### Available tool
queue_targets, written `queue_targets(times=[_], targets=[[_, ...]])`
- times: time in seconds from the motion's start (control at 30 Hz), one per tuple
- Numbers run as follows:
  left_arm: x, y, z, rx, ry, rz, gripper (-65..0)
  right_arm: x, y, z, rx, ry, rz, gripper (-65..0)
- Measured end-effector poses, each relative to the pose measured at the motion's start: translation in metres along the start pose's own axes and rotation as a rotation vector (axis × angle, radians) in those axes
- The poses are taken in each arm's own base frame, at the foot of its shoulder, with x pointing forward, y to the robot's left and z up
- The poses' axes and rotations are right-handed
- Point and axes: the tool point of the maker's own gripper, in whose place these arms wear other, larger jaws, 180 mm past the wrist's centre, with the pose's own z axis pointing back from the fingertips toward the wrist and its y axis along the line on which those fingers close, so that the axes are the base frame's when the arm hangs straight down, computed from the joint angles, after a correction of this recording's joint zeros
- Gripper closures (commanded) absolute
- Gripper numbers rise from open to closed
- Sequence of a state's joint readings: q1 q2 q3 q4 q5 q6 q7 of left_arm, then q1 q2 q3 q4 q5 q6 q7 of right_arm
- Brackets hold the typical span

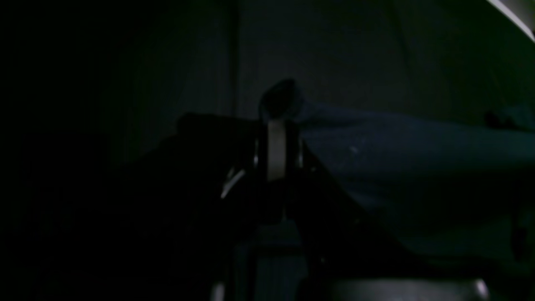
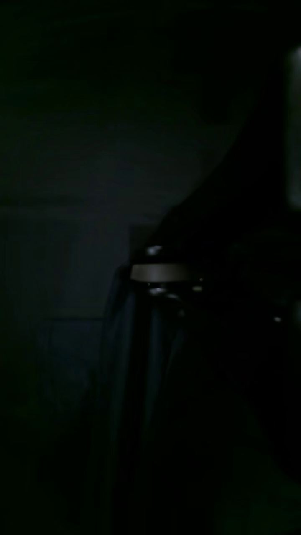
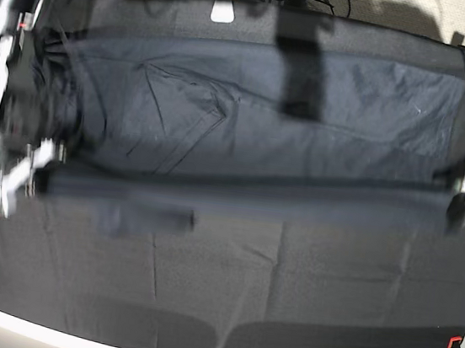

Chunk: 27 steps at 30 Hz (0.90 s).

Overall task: Layout the t-shirt on the table in an organized manner, then fold the t-shirt properly
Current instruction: 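Lay the hem down over the collar and open both grippers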

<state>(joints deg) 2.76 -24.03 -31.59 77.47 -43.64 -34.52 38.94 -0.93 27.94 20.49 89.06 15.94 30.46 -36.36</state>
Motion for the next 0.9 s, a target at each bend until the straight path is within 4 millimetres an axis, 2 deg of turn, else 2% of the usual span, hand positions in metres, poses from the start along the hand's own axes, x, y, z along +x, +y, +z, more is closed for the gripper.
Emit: queue_targets(times=[0.13,0.2,0.37,0.5,0.53,0.57,0.67,0.73,0.83,0.9], targets=[[-0.017,0.0,0.023,0.028,-0.03,0.061,0.0,-0.02,-0.008,0.019,-0.035,0.015,-0.035,0.0],[-0.023,0.0,0.029,0.034,-0.029,0.067,0.0,-0.037,-0.008,0.027,-0.027,0.04,-0.088,0.0],[-0.05,0.004,0.041,0.046,0.05,0.055,0.0,-0.084,-0.001,0.042,-0.01,0.149,-0.137,0.0],[-0.062,0.008,0.043,0.07,0.109,0.029,0.0,-0.108,0.005,0.048,0.007,0.25,-0.142,0.0],[-0.066,0.009,0.044,0.072,0.132,0.025,0.0,-0.113,0.005,0.049,0.011,0.281,-0.144,-2.0],[-0.071,0.009,0.044,0.074,0.161,0.023,-2.1,-0.116,0.006,0.05,0.011,0.302,-0.143,-6.8],[-0.078,0.012,0.047,0.09,0.202,0.023,-23.0,-0.12,0.002,0.052,-0.005,0.33,-0.138,-21.8],[-0.078,0.014,0.048,0.094,0.211,0.018,-31.5,-0.118,0.001,0.052,-0.002,0.324,-0.14,-26.5],[-0.072,0.018,0.05,0.1,0.211,0.001,-32.6,-0.106,0.003,0.052,0.044,0.291,-0.179,-26.6],[-0.062,0.022,0.053,0.106,0.206,-0.032,-32.6,-0.096,0.003,0.055,0.087,0.289,-0.202,-26.6]])
